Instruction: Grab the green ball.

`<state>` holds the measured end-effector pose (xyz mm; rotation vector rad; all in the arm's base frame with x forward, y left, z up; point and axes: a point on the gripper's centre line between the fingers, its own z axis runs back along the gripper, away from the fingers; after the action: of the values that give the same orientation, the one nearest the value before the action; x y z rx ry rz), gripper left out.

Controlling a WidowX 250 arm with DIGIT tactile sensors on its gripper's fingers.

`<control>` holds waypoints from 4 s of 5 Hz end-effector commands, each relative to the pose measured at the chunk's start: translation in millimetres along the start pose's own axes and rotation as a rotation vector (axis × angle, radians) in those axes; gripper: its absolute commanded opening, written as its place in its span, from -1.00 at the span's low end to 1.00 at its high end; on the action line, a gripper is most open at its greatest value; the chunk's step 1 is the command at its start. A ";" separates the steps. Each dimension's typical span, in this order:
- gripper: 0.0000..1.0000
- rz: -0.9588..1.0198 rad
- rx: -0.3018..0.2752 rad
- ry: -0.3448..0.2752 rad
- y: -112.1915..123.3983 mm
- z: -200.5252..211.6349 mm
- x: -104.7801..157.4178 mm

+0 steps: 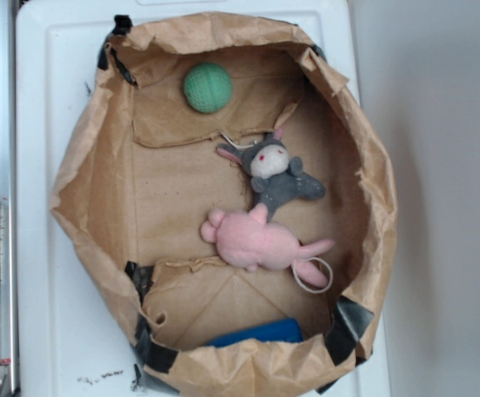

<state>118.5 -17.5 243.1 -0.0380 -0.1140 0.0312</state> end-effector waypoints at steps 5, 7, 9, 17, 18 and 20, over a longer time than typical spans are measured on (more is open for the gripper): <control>1.00 0.286 0.018 -0.096 -1.0 -26.1 119.4; 1.00 0.529 0.052 -0.183 12.7 -34.9 137.3; 1.00 0.529 0.052 -0.183 12.7 -34.9 137.3; 1.00 0.927 0.230 -0.434 78.1 -149.1 141.8; 1.00 0.967 0.235 -0.473 93.4 -145.5 150.7; 1.00 1.146 0.287 -0.438 119.9 -138.6 171.5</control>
<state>299.9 92.3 98.5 0.2156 -0.4527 1.1695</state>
